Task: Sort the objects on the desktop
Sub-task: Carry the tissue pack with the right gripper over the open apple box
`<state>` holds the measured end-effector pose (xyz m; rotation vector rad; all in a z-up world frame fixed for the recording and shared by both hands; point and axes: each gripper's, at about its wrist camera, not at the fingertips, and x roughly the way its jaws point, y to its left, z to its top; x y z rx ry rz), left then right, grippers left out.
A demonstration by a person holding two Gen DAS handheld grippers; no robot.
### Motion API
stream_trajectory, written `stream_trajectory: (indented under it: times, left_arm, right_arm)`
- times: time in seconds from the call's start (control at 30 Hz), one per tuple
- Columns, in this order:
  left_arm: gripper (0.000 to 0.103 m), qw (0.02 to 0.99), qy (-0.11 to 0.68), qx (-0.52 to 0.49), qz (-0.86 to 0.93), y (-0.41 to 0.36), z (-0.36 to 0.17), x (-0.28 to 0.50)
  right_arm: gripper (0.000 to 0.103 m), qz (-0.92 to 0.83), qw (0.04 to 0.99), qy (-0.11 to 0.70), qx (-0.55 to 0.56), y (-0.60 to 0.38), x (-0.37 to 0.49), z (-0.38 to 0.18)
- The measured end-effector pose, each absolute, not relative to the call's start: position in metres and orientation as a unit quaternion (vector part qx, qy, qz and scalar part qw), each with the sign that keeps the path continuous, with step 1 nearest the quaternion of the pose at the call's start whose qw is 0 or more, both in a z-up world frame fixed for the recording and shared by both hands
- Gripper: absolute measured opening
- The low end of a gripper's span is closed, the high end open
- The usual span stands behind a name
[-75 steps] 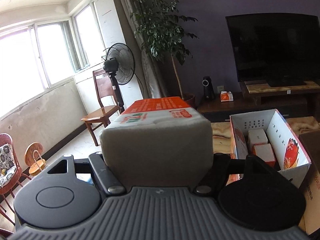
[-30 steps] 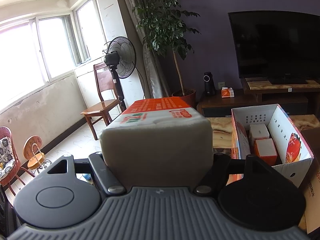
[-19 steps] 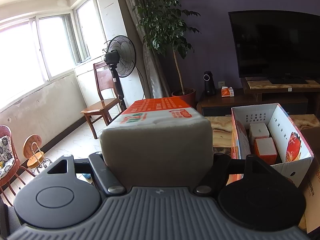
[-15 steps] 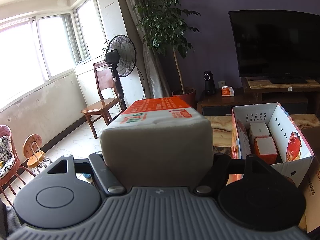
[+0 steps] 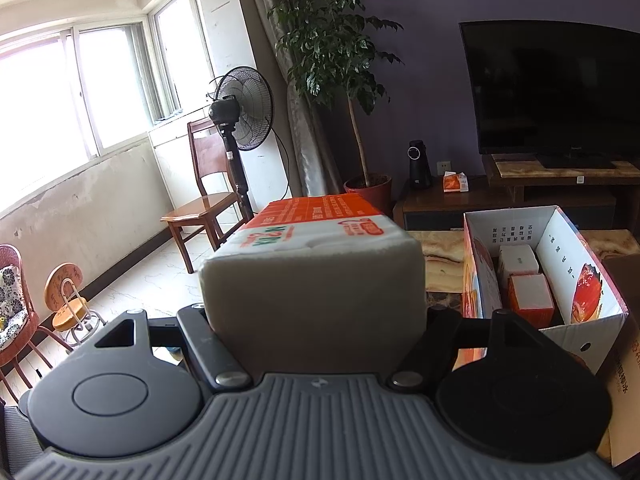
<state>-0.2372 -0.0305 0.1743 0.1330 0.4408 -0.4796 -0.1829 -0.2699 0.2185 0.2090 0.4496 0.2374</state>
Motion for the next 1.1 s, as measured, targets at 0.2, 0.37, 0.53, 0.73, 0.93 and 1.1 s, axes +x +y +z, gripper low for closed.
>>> stream_trajectory:
  times: [0.2,0.37,0.53,0.73,0.93,1.1]
  left_arm:
    - [0.049,0.946,0.217,0.063,-0.233,-0.0309,0.1751,-0.2393]
    - [0.059,0.947,0.217,0.063,-0.227,-0.0313,0.1755,-0.2393]
    - [0.068,0.948,0.215,0.063,-0.224,-0.0313,0.1761,-0.2405]
    - [0.075,0.949,0.218,0.061,-0.221,-0.0306,0.1760,-0.2403]
    - [0.080,0.949,0.217,0.062,-0.221,-0.0289,0.1744,-0.2451]
    - [0.081,0.949,0.218,0.061,-0.220,-0.0301,0.1753,-0.2452]
  right_arm:
    - [0.075,0.118,0.962,0.223,0.102,-0.2686,-0.1822,0.2170]
    - [0.075,0.119,0.962,0.225,0.101,-0.2671,-0.1821,0.2160]
    - [0.075,0.120,0.961,0.226,0.100,-0.2657,-0.1819,0.2153]
    - [0.075,0.123,0.961,0.228,0.099,-0.2637,-0.1836,0.2135]
    - [0.075,0.124,0.960,0.231,0.097,-0.2615,-0.1846,0.2129]
    - [0.075,0.125,0.960,0.232,0.096,-0.2603,-0.1856,0.2125]
